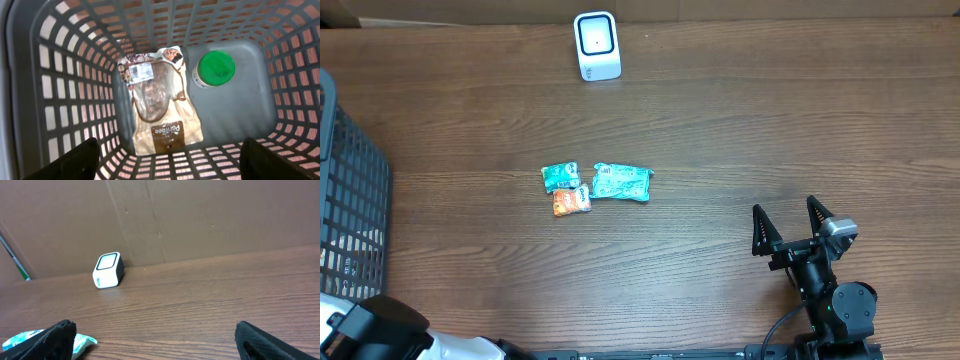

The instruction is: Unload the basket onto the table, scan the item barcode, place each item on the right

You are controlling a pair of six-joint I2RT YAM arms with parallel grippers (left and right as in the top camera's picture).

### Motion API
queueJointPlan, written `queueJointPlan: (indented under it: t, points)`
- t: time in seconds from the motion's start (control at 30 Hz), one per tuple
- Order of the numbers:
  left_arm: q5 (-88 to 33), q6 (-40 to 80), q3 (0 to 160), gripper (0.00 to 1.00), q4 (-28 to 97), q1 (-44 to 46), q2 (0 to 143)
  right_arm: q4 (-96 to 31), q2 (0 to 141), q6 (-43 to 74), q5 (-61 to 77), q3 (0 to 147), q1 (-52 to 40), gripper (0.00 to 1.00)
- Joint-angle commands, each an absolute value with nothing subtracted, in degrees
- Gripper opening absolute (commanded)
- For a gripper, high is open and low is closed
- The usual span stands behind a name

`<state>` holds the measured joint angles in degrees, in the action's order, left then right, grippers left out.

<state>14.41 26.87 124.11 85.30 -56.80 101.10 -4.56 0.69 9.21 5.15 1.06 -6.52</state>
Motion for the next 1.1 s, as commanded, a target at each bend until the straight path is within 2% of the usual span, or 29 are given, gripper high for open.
queueJointPlan:
  t: [0.0, 0.1, 0.17, 0.57, 0.77, 1.07]
  points:
    - [13.61, 21.37, 124.09, 0.69, 85.56, -57.06, 103.66, -4.34, 0.16, 9.10, 5.19, 0.47, -6.83, 1.00]
    - [10.22, 18.81, 123.68, 0.62, 86.63, -56.97, 106.04, -4.36, 0.16, 9.10, 5.19, 0.47, -6.83, 1.00]
    - [9.47, 18.79, 123.17, 0.62, 87.26, -56.97, 107.35, -4.34, 0.16, 9.10, 5.17, 0.47, -6.83, 1.00]
    - [7.22, 18.52, 113.43, 0.63, 85.01, -56.99, 107.92, -4.36, 0.16, 9.10, 5.19, 0.47, -6.83, 1.00]
    - [2.22, 16.23, 107.48, 0.63, 82.04, -56.99, 107.92, -4.36, 0.16, 9.10, 5.19, 0.47, -6.83, 1.00]
    - [1.87, 15.79, 97.01, 0.63, 76.12, -57.04, 107.92, -4.36, 0.16, 9.10, 5.19, 0.47, -6.83, 1.00]
